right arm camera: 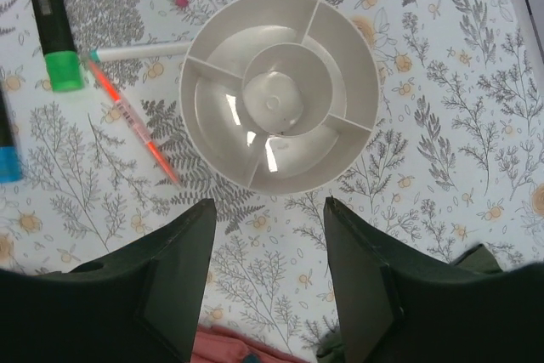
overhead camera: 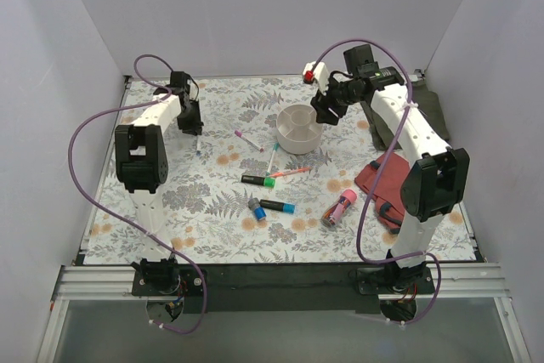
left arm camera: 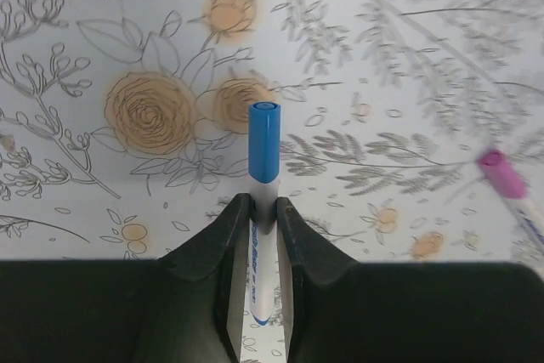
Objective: Sort the stationery into containers
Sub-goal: Pick up the pen from the center of the board, then place the pen in the storage box.
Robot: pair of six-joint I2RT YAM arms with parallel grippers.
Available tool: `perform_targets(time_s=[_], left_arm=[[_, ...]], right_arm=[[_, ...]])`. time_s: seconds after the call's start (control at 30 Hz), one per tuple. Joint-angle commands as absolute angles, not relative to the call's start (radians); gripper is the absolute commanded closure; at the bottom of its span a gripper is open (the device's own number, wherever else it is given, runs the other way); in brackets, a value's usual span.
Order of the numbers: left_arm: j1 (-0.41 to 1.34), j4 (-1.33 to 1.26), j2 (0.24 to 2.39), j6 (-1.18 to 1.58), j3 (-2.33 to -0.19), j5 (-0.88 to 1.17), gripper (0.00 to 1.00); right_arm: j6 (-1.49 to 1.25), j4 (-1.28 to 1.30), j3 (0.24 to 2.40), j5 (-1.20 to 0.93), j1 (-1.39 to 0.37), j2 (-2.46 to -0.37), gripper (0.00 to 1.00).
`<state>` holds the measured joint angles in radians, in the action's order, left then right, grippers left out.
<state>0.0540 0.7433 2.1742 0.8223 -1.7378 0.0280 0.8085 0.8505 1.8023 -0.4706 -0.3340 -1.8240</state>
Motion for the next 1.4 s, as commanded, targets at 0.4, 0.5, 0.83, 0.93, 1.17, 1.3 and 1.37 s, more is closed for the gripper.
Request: perform_targets(time_s=[0.4,0.5,0.83,0.93,1.17,1.3,1.37], left_arm=[[0.267,-0.184,1.666,0.557,-1.287,0.56,1.0],[0.287,-0.351,1.701,0.593,-1.267,0.595,1.0],[0.322,-0.667,1.851,0.67,-1.299,0.65,1.0],[0.35,-0.683,1.91,0.687,-1.325,0.638,1.0],[0.408,-0.699,1.967,0.745,-1.359,0.607,1.0],[0.422,-0.709,1.986,0.762,-1.364,0.601,1.0],[0.425,-0.713,1.997,0.765,-1.361,0.598,1.0]], right_arm=[[0.188,0.445,1.692,-0.483,-0.078,-1.766,0.37],[0.157,0.439,1.692,-0.494,-0.06,-1.782,0.37],[0.155,0.434,1.657,-0.486,-0.046,-1.784,0.37],[0.158,0.431,1.638,-0.485,-0.043,-1.781,0.37],[0.163,0.434,1.626,-0.488,-0.038,-1.779,0.37],[0.166,0.433,1.62,-0.488,-0.032,-1.776,0.37],[0.167,0.433,1.611,-0.486,-0.034,-1.772,0.37]])
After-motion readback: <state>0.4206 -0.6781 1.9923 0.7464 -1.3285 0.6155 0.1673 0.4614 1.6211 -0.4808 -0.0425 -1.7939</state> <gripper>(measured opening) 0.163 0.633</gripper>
